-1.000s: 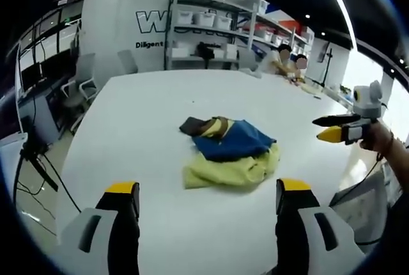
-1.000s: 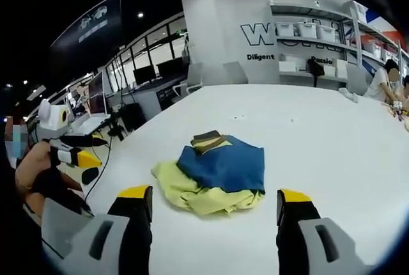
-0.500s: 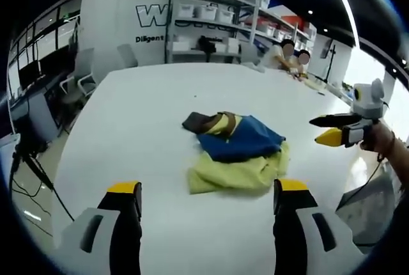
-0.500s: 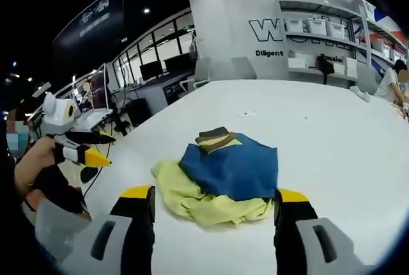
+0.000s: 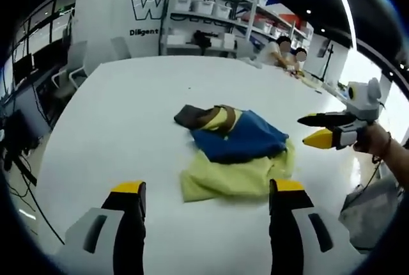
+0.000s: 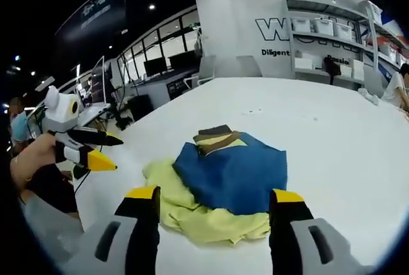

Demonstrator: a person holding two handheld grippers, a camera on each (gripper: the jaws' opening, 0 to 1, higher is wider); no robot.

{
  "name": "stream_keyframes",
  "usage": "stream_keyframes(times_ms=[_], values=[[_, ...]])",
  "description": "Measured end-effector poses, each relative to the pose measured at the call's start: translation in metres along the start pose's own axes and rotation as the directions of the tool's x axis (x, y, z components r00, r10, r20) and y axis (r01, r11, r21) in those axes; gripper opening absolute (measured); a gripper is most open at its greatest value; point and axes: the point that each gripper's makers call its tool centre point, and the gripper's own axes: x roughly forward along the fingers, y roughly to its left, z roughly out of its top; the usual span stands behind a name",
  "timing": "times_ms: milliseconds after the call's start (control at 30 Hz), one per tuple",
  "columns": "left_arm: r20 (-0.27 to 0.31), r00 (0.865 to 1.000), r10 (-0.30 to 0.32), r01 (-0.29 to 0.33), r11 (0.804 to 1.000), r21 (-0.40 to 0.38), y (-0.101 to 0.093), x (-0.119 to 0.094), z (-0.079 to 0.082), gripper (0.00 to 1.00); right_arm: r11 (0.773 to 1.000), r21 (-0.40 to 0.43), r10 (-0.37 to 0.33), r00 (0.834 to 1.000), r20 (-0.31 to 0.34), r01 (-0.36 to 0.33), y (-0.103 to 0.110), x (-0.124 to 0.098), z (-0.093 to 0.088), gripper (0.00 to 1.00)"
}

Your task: Fold the garment on the visible template until the final outline fits inside the template.

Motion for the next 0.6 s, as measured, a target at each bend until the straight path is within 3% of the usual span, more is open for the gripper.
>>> stream_keyframes(times_ms=[467, 600], values=[[-0.045, 0.999, -0.005, 0.002, 0.998, -0.062, 0.011, 0.043, -0.014, 0.69, 0.995, -0.091, 0.032, 0.999, -0.024, -0.034, 0.003, 0.037, -0.015, 0.46], [-0.071, 0.997, -0.007, 0.002, 0.998, -0.07, 0.012, 0.053, -0.021, 0.66, 0.986, -0.167, 0.019, 0.999, -0.047, -0.027, 0.001, 0.045, -0.021, 0.41]])
